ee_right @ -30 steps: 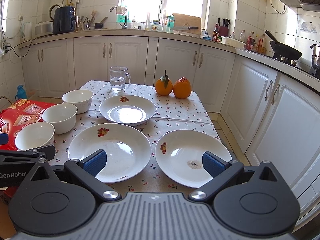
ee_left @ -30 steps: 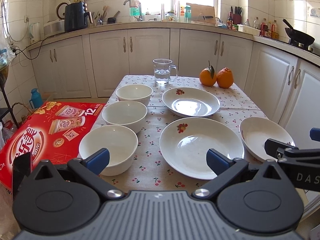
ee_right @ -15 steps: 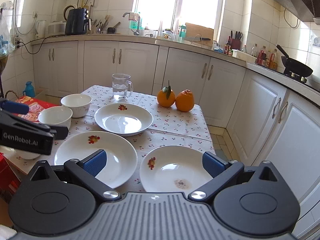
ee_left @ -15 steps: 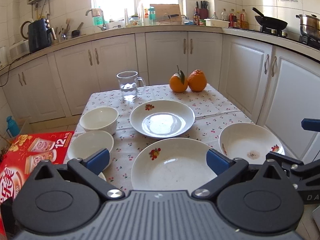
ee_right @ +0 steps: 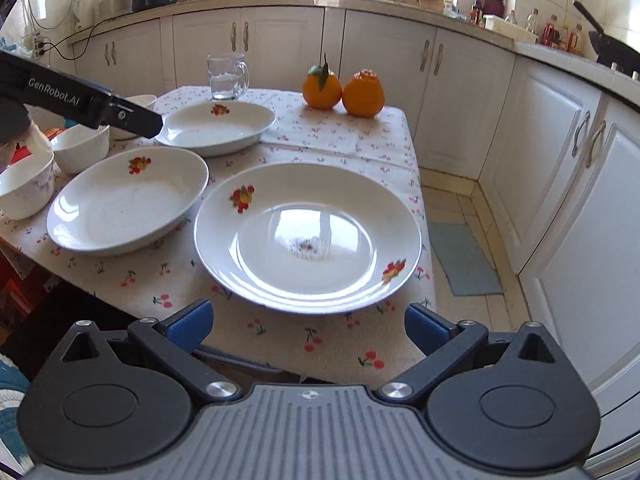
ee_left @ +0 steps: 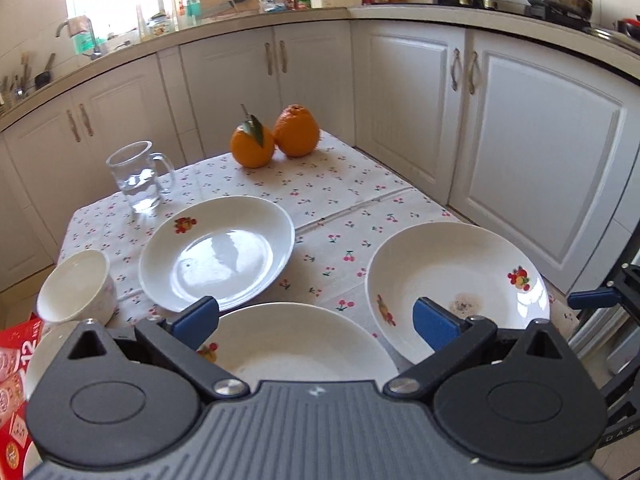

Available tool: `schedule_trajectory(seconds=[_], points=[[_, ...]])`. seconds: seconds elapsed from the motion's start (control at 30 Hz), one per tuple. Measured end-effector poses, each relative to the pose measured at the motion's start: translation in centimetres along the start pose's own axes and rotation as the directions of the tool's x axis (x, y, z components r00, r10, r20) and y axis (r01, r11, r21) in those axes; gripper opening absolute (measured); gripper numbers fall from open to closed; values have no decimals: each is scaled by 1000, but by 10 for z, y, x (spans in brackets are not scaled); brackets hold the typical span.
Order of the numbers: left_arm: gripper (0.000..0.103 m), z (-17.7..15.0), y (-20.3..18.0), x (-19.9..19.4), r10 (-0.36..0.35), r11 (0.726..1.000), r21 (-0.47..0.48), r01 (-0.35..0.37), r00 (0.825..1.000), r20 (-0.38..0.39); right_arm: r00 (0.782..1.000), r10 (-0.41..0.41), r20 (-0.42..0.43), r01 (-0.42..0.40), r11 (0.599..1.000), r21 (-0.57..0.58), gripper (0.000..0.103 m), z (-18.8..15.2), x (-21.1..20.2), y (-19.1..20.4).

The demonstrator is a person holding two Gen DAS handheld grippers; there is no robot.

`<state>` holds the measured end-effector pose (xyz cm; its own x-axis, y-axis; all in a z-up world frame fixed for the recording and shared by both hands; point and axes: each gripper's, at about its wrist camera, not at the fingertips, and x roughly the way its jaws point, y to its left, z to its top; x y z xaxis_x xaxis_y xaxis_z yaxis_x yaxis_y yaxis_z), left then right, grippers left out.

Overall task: Organize plates and bowls
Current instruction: 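Reach the left gripper to the stained white plate and grasp its rim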

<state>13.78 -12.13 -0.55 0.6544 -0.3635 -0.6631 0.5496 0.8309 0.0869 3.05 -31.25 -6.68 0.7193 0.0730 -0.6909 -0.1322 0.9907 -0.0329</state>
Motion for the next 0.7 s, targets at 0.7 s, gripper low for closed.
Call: schedule_trajectory(seconds=[0.7], points=[[86, 39, -38, 127, -237, 953, 132, 273, 942, -238, 989, 145, 17, -144, 988, -55, 94, -10, 43, -31]])
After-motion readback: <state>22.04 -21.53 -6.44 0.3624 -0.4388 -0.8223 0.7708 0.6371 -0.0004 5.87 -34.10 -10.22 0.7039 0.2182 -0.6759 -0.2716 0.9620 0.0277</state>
